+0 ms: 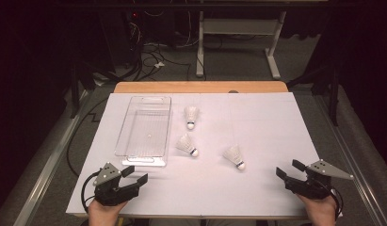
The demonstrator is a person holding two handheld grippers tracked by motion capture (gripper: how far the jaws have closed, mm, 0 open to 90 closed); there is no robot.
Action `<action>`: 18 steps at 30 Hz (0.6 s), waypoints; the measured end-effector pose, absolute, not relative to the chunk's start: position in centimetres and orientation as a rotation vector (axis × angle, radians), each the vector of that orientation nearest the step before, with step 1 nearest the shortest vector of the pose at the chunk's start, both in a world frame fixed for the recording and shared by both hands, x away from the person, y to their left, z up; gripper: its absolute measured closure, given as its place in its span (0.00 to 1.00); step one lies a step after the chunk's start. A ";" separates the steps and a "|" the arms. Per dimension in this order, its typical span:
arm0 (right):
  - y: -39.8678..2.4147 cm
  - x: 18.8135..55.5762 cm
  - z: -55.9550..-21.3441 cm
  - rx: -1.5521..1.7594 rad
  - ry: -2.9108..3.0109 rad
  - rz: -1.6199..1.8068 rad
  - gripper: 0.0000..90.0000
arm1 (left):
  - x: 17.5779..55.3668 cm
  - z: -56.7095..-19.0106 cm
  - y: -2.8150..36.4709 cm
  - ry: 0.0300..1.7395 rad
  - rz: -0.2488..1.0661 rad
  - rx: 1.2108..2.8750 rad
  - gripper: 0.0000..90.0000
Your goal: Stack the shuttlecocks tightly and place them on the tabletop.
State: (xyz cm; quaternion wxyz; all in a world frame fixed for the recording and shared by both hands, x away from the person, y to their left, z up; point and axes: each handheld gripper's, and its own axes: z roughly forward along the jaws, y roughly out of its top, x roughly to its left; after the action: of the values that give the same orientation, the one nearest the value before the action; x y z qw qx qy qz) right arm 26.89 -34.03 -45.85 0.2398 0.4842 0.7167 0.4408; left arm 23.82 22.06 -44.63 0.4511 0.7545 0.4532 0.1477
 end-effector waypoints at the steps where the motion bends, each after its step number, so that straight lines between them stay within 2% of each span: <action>1: -34.0 26.9 -45.8 1.327 1.962 1.207 0.29 | 23.8 -44.6 21.9 1.120 0.363 1.866 0.42; 18: -34.0 26.8 -45.8 1.320 1.961 1.210 0.29 | 24.2 -44.1 19.6 1.078 0.334 1.890 0.43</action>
State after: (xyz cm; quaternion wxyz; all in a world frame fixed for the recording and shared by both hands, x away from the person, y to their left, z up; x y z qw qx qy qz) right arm 26.83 -34.03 -45.81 0.2404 0.4826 0.7167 0.4423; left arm 24.17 19.55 -44.07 0.4531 0.7653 0.4367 0.1353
